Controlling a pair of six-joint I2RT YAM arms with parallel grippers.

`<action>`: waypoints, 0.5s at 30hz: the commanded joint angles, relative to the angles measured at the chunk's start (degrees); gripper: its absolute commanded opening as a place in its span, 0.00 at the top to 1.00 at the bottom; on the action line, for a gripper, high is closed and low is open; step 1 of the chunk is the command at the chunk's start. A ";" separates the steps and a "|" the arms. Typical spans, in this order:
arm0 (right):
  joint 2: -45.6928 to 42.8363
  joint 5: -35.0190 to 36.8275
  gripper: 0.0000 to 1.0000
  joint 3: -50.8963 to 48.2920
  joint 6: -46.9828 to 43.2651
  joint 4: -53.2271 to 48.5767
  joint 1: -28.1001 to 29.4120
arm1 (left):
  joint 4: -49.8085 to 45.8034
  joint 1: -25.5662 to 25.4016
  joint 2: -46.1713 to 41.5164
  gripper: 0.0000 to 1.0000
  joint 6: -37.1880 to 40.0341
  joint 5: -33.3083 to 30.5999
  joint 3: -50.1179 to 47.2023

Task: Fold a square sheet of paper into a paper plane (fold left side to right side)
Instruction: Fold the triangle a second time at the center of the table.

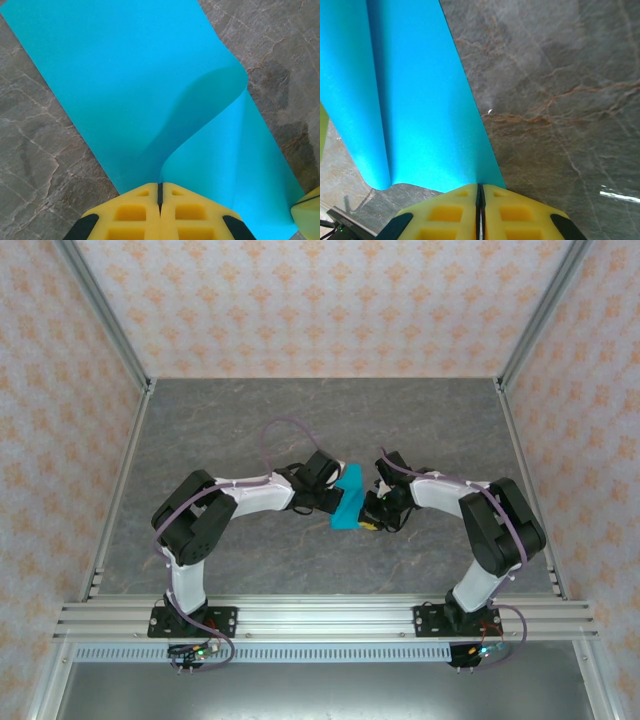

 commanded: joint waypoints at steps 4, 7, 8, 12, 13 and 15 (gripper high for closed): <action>1.88 3.36 0.87 0.26 -0.87 -3.59 0.72 | 0.86 0.61 2.47 1.00 1.50 -1.70 -0.79; 1.86 3.45 0.87 0.35 -0.99 -3.72 0.75 | 0.96 0.61 2.58 1.00 1.51 -2.20 -0.59; 1.95 3.45 0.87 0.38 -0.95 -3.75 0.71 | 0.88 0.61 2.59 1.00 1.51 -2.32 -0.42; 2.03 3.45 0.87 0.38 -1.04 -3.76 0.73 | 1.19 0.61 2.51 1.00 1.34 -1.98 0.20; 2.08 3.45 0.87 0.36 -1.06 -3.76 0.75 | 1.20 0.61 2.39 1.00 1.33 -1.93 0.32; 2.06 3.48 0.87 0.27 -1.03 -3.70 0.74 | 1.14 0.61 2.18 1.00 1.47 -1.98 0.57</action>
